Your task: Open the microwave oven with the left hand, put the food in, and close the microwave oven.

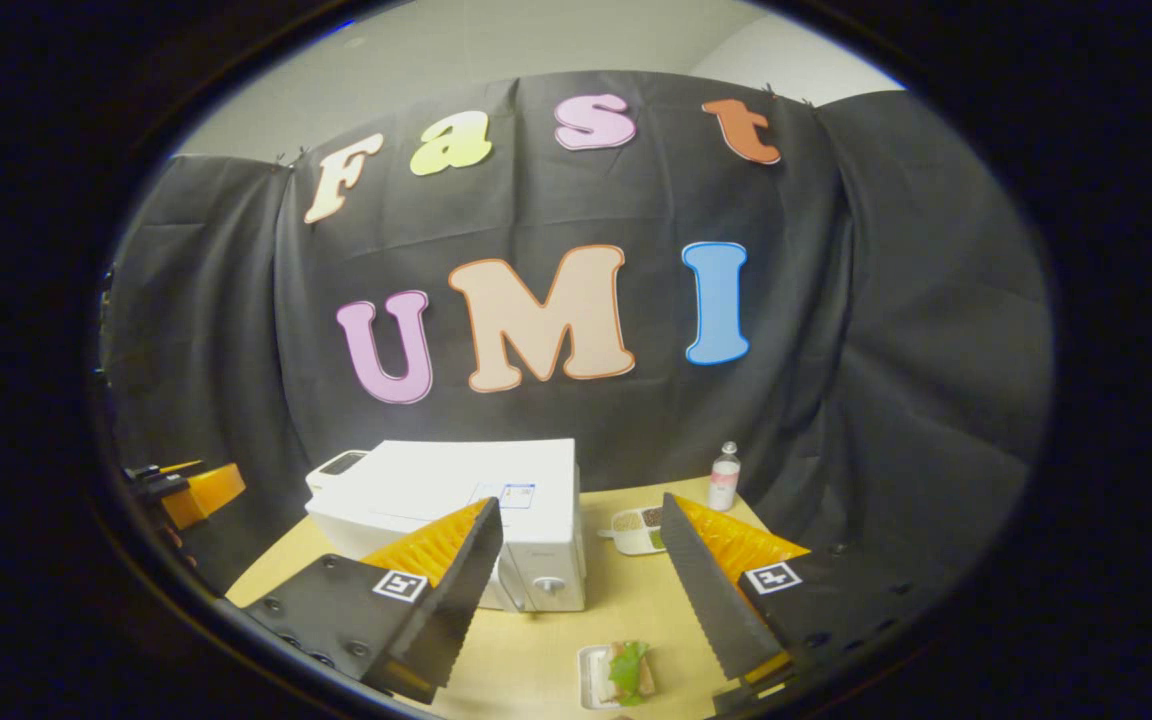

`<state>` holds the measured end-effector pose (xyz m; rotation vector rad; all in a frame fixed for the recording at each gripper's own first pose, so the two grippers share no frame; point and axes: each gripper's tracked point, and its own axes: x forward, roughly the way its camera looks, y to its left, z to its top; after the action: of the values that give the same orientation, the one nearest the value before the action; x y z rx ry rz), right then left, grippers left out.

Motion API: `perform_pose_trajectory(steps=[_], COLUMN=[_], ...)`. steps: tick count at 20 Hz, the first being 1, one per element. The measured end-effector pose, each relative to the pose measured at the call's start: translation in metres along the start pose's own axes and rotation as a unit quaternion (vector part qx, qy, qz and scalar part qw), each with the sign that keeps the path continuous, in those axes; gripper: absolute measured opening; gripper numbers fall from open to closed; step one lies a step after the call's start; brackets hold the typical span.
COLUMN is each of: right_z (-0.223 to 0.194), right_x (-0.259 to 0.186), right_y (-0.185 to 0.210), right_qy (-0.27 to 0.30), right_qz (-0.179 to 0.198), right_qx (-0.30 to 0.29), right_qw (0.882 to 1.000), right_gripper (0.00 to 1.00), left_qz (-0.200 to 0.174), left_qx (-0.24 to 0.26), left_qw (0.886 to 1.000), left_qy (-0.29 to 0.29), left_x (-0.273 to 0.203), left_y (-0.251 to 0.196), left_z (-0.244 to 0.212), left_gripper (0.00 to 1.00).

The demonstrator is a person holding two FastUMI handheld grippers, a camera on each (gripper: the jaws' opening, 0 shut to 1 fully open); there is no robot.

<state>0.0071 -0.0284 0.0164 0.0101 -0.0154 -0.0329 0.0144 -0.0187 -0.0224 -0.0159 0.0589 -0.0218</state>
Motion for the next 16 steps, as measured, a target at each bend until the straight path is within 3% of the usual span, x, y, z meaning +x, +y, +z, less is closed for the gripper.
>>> perform_pose_trajectory(steps=[5,6,7,8,9,16], right_z=[0.005,0.004,0.003,0.002,0.001,-0.005], right_x=[-0.008,-0.01,-0.013,-0.016,-0.019,-0.051], right_y=[-0.007,-0.009,-0.011,-0.013,-0.015,-0.04], right_qy=[-0.008,-0.008,-0.007,-0.006,-0.005,-0.001], right_qz=[-0.01,-0.013,-0.017,-0.02,-0.024,-0.075], right_qx=[-0.001,-0.002,-0.003,-0.004,-0.005,-0.014], right_qw=[1.0,1.0,1.0,1.0,1.0,0.997], right_gripper=[0.98,0.98,0.98,0.99,0.99,0.99], left_qz=[-0.011,-0.016,-0.022,-0.028,-0.034,-0.093], left_qx=[0.004,0.004,0.006,0.009,0.011,0.032], left_qw=[1.0,1.0,1.0,0.999,0.999,0.991], left_qy=[0.01,0.014,0.021,0.027,0.032,0.085], left_x=[0.002,0.003,0.004,0.006,0.009,0.023], left_y=[-0.008,-0.011,-0.013,-0.016,-0.018,-0.047], left_z=[-0.008,-0.011,-0.015,-0.02,-0.023,-0.071], left_gripper=[0.96,0.92,0.96,0.92,0.96,0.96])
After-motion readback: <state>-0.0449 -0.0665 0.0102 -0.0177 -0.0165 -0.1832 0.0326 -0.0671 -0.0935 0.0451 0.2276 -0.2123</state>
